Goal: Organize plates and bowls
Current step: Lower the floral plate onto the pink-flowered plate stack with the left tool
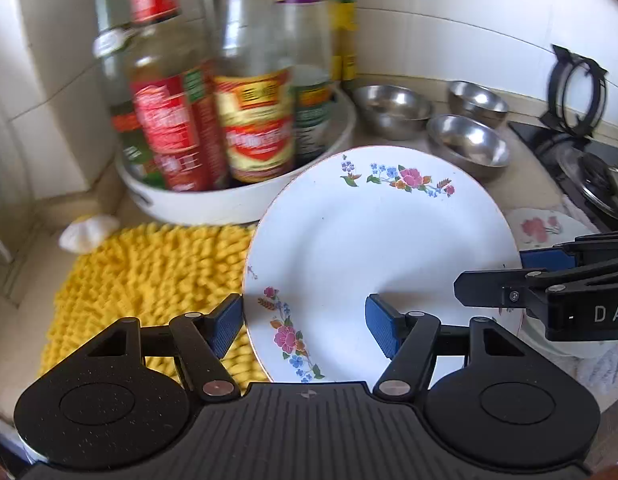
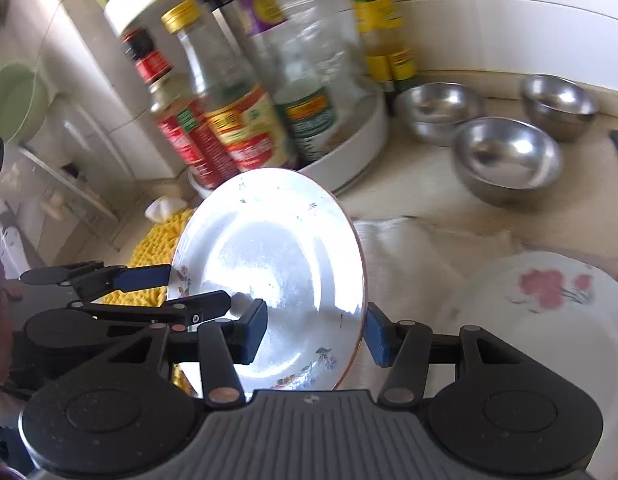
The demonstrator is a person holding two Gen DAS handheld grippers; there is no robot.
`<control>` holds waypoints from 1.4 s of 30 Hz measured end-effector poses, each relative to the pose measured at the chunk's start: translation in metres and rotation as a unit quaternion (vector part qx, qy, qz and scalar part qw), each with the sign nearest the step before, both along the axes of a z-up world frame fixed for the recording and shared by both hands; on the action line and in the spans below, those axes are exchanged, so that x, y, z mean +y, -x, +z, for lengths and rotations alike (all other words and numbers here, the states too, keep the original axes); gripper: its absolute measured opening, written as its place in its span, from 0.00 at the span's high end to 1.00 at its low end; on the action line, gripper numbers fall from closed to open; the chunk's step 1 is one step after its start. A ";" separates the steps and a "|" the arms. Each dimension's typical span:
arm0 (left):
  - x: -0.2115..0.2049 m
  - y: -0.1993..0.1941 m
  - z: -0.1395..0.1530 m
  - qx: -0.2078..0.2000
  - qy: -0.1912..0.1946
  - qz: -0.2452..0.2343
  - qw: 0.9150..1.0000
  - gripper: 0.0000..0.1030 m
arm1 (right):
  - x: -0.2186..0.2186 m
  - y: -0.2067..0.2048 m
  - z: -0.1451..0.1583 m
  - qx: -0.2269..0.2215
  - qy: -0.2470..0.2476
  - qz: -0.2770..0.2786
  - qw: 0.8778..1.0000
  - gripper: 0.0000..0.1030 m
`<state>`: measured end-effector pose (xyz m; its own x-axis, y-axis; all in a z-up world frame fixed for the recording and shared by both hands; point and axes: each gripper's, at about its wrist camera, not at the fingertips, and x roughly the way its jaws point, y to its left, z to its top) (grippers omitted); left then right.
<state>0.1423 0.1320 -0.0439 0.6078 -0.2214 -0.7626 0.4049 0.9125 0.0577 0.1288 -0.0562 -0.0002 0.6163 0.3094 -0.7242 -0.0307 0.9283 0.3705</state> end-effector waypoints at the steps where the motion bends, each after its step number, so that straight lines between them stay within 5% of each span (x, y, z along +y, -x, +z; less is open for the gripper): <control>1: -0.006 0.000 0.000 0.000 0.000 -0.007 1.000 0.30 | -0.005 0.002 0.000 0.000 0.000 -0.007 1.000 0.33; 19: -0.115 0.020 -0.014 0.019 -0.006 -0.128 0.992 0.30 | -0.101 0.063 -0.006 0.007 -0.011 -0.117 0.993 0.33; 20: -0.120 0.022 -0.015 0.021 0.000 -0.138 0.990 0.37 | -0.104 0.065 -0.006 0.005 -0.036 -0.108 0.993 0.35; 21: -0.126 0.025 -0.013 0.039 0.032 -0.174 0.983 0.58 | -0.104 0.065 -0.005 0.006 -0.055 -0.103 0.993 0.37; 22: -0.137 0.028 -0.012 0.066 0.053 -0.200 0.976 0.63 | -0.101 0.066 0.000 -0.001 -0.029 -0.108 0.994 0.37; 25: -0.168 0.049 -0.013 0.020 0.001 -0.225 0.974 0.42 | -0.115 0.069 -0.002 -0.007 0.037 -0.137 0.990 0.37; 26: -0.169 0.048 -0.012 0.020 0.012 -0.227 0.974 0.42 | -0.129 0.070 -0.009 0.006 0.041 -0.158 0.987 0.37; 29: -0.137 0.032 0.001 0.029 0.072 -0.177 0.981 0.44 | -0.160 0.082 -0.019 0.014 -0.014 -0.203 0.979 0.37; 34: -0.060 0.004 0.009 0.020 0.064 -0.076 0.995 0.32 | -0.142 0.076 -0.010 -0.016 -0.041 -0.177 0.983 0.37; 38: -0.030 -0.018 -0.024 0.104 0.072 -0.040 0.991 0.43 | -0.108 0.052 -0.012 -0.003 -0.043 -0.118 0.992 0.37; 42: -0.027 -0.025 -0.042 0.142 0.112 -0.062 0.982 0.43 | -0.088 0.036 -0.018 0.025 -0.021 -0.100 0.994 0.37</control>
<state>0.1672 0.1046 -0.0858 0.3358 -0.4623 -0.8207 0.4840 0.8322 -0.2707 0.0924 -0.1437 -0.0182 0.6321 0.2154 -0.7444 0.1719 0.8977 0.4058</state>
